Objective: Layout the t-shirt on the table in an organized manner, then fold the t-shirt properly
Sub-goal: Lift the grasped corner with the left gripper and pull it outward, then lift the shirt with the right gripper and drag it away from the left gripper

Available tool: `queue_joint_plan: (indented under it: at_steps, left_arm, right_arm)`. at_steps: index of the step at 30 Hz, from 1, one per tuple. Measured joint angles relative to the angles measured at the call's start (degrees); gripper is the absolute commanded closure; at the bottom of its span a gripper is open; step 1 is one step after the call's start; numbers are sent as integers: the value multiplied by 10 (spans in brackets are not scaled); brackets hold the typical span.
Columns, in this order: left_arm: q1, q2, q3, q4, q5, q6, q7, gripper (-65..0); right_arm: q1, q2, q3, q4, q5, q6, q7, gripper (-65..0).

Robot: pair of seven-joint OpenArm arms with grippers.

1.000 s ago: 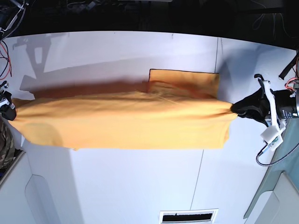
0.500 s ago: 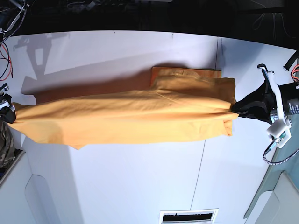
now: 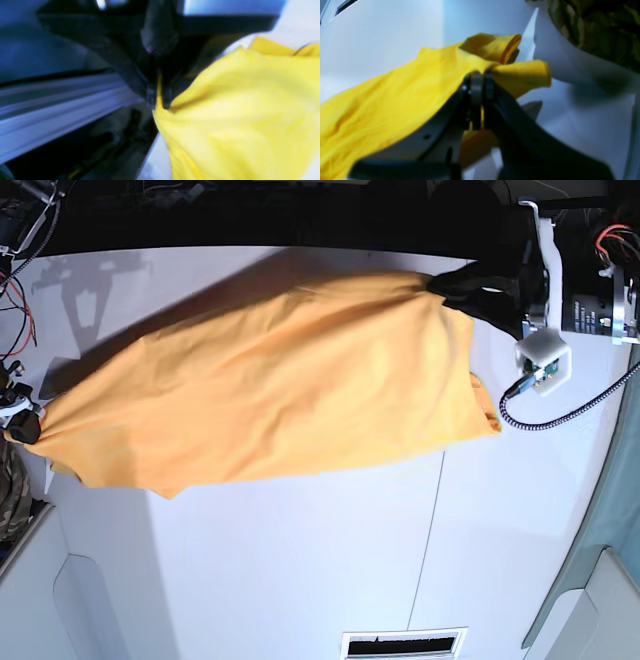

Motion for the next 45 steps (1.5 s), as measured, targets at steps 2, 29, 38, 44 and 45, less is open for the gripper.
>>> queue_joint_plan:
  at_steps: [2, 29, 38, 44, 45]
  left_arm:
    - [3, 23, 38, -14, 2, 0, 0, 0]
    - [-46, 86, 19, -327, 427, 3, -319, -314]
    - [-90, 134, 18, -432, 449, 35, -320, -314]
    - [-93, 144, 47, -433, 479, 33, -336, -314]
    - [-94, 144, 59, -433, 484, 33, -342, -314]
  right_arm:
    - [0, 0, 0, 0, -4, 0, 1, 0]
    - [-7, -92, -133, 54, 100, 15, -60, -269]
    - [-8, -176, -332, 54, -21, 12, -17, -269]
    - [-8, -205, -402, 54, -69, 12, -14, -269]
    - [-8, -210, -411, 54, -73, 12, -13, -269]
